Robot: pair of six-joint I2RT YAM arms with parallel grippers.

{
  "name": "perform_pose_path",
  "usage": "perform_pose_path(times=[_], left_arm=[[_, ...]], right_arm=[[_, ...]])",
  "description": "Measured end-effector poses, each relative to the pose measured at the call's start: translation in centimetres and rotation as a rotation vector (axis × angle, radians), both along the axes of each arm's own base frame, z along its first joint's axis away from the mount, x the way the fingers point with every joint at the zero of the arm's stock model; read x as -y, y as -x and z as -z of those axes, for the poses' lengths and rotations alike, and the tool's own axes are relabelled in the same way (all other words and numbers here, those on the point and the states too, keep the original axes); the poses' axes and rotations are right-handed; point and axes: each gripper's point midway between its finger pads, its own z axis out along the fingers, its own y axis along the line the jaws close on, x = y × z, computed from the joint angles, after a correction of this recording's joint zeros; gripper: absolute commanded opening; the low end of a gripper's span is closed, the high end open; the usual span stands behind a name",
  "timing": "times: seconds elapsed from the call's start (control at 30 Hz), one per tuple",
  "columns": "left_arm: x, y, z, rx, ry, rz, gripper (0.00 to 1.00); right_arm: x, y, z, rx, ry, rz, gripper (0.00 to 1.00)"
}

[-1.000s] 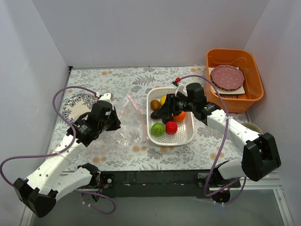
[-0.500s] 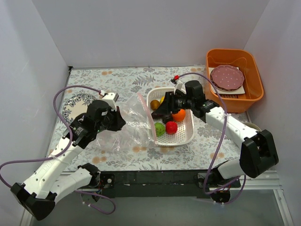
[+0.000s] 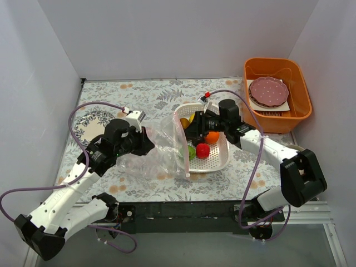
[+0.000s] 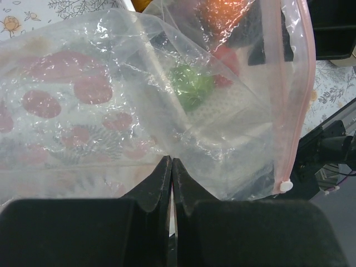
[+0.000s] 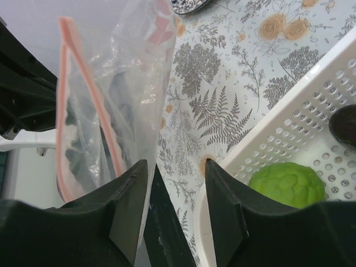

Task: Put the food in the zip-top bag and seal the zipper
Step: Pick up the zipper food storage bag at the center of the board.

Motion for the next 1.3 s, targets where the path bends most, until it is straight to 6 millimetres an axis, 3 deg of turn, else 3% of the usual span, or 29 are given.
perform_pose_path(times=[0.2, 0.5, 0.83, 1.2, 1.3], left_arm=[[0.1, -0.2, 0.7, -0.002, 0.007, -0.005, 0.0], [0.3, -0.1, 1.5, -0.009, 0.009, 0.001, 0.0], [0.8, -0.6, 1.1, 0.014, 0.05, -0.004, 0.0], [1.2, -0.5, 1.4, 0.009, 0.079, -0.001, 0.0], [1.4, -0.5, 1.5, 0.009, 0.088, 0.004, 0.0]], right_arm=[[1.2, 1.1, 1.8, -0.03, 0.025, 0.054, 0.56], [2.9, 0.5, -0.8, 0.065, -0.012, 0.208, 0.56], [2.8, 0.7, -0.9, 0.065, -0.023, 0.196, 0.51], [2.6, 2.0, 1.5, 0.01, -0.015, 0.134, 0.5], [2.3, 2.4, 1.9, -0.008, -0.027, 0.102, 0.38]])
